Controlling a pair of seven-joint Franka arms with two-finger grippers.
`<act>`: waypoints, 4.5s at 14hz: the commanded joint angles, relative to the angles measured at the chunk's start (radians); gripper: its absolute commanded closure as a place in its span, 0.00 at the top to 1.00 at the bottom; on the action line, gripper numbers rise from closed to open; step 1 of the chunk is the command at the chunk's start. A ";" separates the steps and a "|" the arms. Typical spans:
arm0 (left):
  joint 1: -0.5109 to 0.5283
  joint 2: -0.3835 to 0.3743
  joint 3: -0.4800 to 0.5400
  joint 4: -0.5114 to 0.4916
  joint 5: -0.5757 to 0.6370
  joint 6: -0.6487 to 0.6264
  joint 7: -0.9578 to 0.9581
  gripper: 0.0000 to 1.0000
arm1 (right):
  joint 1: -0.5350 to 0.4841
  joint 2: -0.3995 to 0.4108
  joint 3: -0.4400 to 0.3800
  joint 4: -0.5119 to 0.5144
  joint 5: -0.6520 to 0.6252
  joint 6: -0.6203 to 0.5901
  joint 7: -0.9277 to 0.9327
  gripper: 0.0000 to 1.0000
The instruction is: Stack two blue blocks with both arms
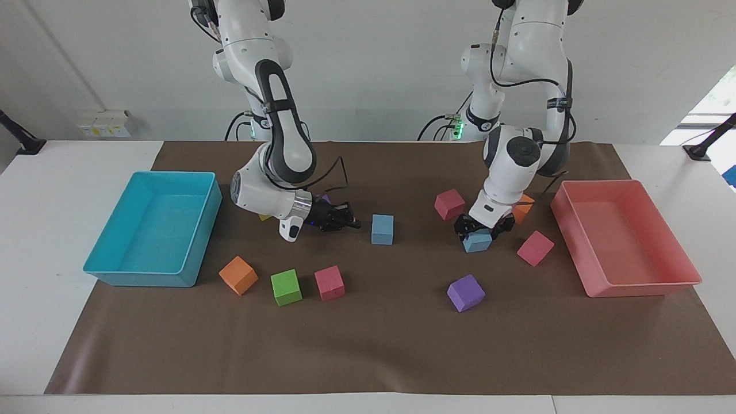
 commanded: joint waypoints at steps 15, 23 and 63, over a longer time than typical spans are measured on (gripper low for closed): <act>-0.051 -0.076 0.000 0.204 0.006 -0.335 -0.041 0.00 | 0.002 0.005 0.001 0.009 -0.034 -0.003 0.066 0.00; -0.260 0.027 -0.006 0.412 0.086 -0.352 -0.107 0.00 | 0.008 0.005 0.001 0.007 -0.034 0.011 0.076 0.00; -0.415 0.177 -0.011 0.429 0.065 -0.260 -0.257 0.07 | -0.006 0.021 0.001 0.002 -0.040 0.001 0.095 0.00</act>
